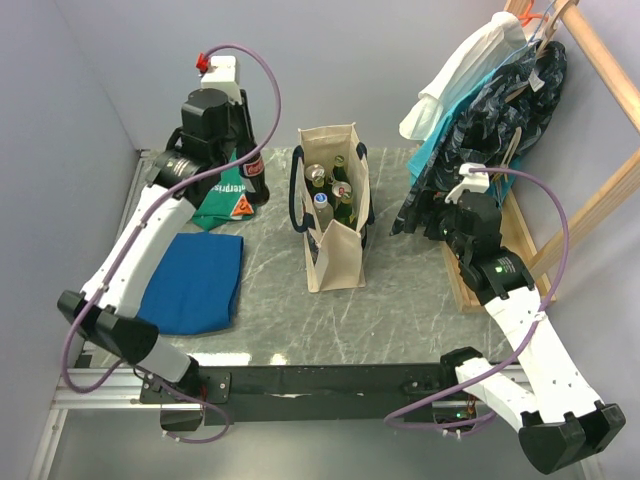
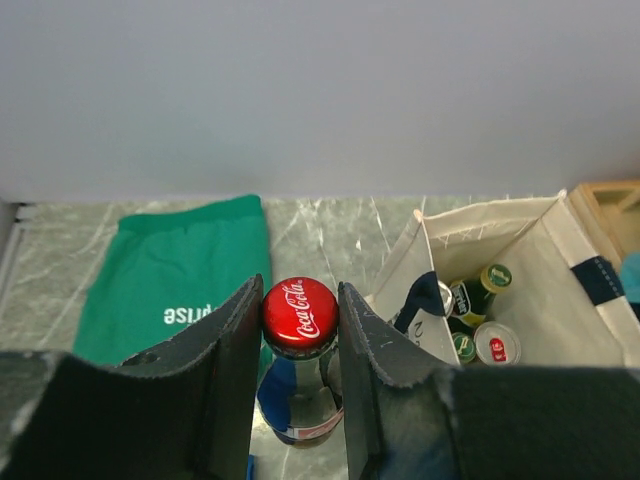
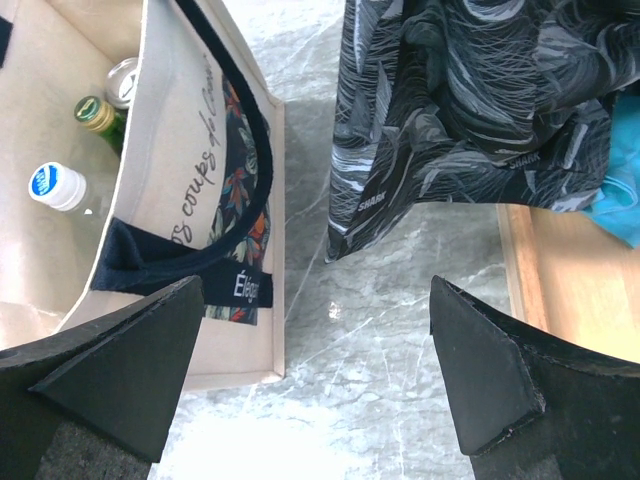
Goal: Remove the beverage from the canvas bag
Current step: Place the drink at the center of the board.
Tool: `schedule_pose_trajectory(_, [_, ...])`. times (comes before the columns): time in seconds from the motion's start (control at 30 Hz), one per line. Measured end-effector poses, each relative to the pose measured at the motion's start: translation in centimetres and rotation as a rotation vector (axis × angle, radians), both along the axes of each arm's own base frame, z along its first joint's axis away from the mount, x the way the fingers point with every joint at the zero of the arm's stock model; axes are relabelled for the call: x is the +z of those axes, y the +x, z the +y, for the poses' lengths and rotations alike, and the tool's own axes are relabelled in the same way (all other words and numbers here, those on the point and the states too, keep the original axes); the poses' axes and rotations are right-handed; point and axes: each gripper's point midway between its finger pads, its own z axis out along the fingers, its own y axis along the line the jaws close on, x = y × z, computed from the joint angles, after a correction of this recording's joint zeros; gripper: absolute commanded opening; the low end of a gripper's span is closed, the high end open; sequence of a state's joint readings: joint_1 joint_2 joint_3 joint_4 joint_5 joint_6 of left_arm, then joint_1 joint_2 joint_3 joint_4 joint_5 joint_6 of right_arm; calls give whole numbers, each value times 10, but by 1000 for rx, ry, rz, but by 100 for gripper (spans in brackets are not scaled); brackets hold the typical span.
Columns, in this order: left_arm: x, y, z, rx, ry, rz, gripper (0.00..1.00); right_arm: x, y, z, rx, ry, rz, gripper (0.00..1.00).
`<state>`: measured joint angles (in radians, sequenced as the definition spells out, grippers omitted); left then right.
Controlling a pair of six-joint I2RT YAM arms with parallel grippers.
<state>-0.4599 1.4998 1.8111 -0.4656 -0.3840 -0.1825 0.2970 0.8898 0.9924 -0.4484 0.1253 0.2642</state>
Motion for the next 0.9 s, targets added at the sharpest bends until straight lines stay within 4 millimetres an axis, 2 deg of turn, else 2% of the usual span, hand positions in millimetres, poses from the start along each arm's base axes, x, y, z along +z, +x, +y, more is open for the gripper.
schedule_pose_trajectory(0.47, [-91, 78, -18, -44, -12, 119, 1, -1, 5, -15, -73, -48, -2, 100])
schedule_pose_trajectory(0.63, [-122, 95, -22, -52, -1, 164, 1, -2, 6, -18, -91, -64, 1, 100])
schedule_pose_trajectory(0.77, [-134, 100, -22, -52, 8, 185, 1, -2, 7, -22, -105, -74, -1, 100])
schedule_pose_trajectory(0.9, [-134, 102, -20, -52, 17, 179, 1, -2, 7, -24, -120, -79, -3, 100])
